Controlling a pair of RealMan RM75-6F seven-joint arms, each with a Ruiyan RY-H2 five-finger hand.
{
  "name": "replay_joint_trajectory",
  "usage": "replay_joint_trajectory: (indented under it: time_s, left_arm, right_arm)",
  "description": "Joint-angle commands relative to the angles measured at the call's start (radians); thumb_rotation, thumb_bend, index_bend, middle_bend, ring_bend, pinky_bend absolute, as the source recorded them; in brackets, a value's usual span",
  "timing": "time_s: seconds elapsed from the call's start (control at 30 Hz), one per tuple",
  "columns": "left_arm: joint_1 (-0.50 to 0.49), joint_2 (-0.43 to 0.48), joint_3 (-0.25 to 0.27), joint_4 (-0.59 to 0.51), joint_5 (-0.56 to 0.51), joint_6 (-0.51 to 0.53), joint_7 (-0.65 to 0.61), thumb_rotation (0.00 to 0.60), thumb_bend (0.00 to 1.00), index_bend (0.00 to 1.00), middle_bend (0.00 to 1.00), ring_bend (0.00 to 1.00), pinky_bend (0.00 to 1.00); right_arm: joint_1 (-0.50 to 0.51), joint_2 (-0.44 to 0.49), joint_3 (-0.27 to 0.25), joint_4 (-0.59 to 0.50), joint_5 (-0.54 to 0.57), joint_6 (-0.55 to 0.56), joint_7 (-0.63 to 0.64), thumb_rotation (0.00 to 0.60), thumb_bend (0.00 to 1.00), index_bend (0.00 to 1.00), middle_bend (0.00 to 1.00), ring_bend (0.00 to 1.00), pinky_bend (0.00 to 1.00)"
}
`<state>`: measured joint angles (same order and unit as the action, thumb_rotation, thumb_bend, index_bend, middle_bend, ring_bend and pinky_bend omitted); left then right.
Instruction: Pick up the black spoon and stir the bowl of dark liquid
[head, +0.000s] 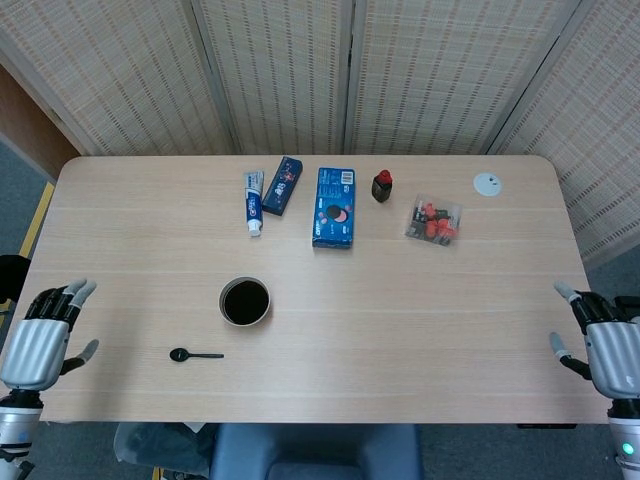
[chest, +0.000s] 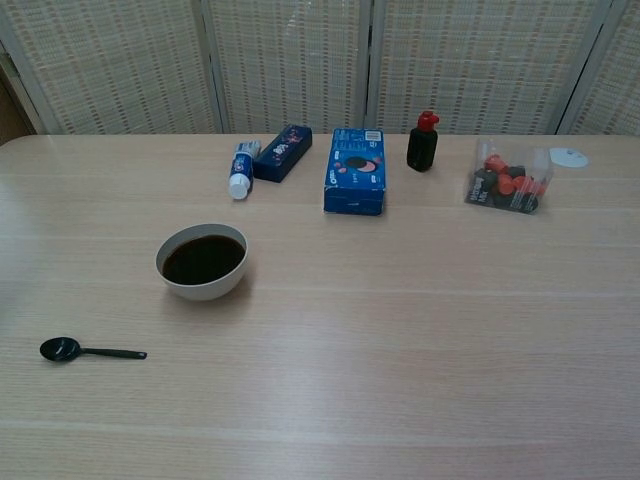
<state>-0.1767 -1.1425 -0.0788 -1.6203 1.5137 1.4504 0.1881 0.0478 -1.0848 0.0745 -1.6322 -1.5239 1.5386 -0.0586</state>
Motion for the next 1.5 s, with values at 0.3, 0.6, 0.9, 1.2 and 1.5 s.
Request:
replay_joint_trajectory:
  time_s: [0.3, 0.6, 0.9, 1.2, 1.5]
  left_arm:
    - [-0.098, 0.003, 0.010, 0.008, 0.035, -0.137, 0.032, 0.600, 0.22, 0.27, 0.70, 0.70, 0.89]
    - [-0.188, -0.019, 0.014, 0.005, 0.006, -0.285, 0.160, 0.600, 0.22, 0.40, 0.98, 0.93, 1.00]
    - [-0.283, -0.039, 0.018, -0.049, -0.092, -0.452, 0.392, 0.600, 0.22, 0.44, 1.00, 1.00, 1.00]
    - [-0.354, -0.094, 0.017, -0.106, -0.296, -0.531, 0.644, 0.600, 0.22, 0.44, 1.00, 1.00, 1.00]
    - [-0.440, -0.172, 0.016, -0.179, -0.557, -0.497, 0.854, 0.600, 0.22, 0.44, 1.00, 1.00, 1.00]
  right_arm:
    - [0.002, 0.000, -0.004, -0.011, -0.004, -0.007, -0.008, 0.600, 0.34, 0.15, 0.28, 0.21, 0.38]
    - [0.003, 0.017, -0.002, -0.029, -0.002, -0.007, -0.019, 0.600, 0.34, 0.15, 0.28, 0.21, 0.38]
    - [0.012, 0.021, -0.002, -0.039, -0.001, -0.022, -0.029, 0.600, 0.34, 0.15, 0.28, 0.21, 0.38]
    - [0.019, 0.019, -0.002, -0.035, 0.014, -0.044, -0.029, 0.600, 0.34, 0.15, 0.29, 0.21, 0.38]
    - [0.025, 0.014, -0.001, -0.022, 0.027, -0.059, -0.020, 0.600, 0.34, 0.15, 0.29, 0.21, 0.38]
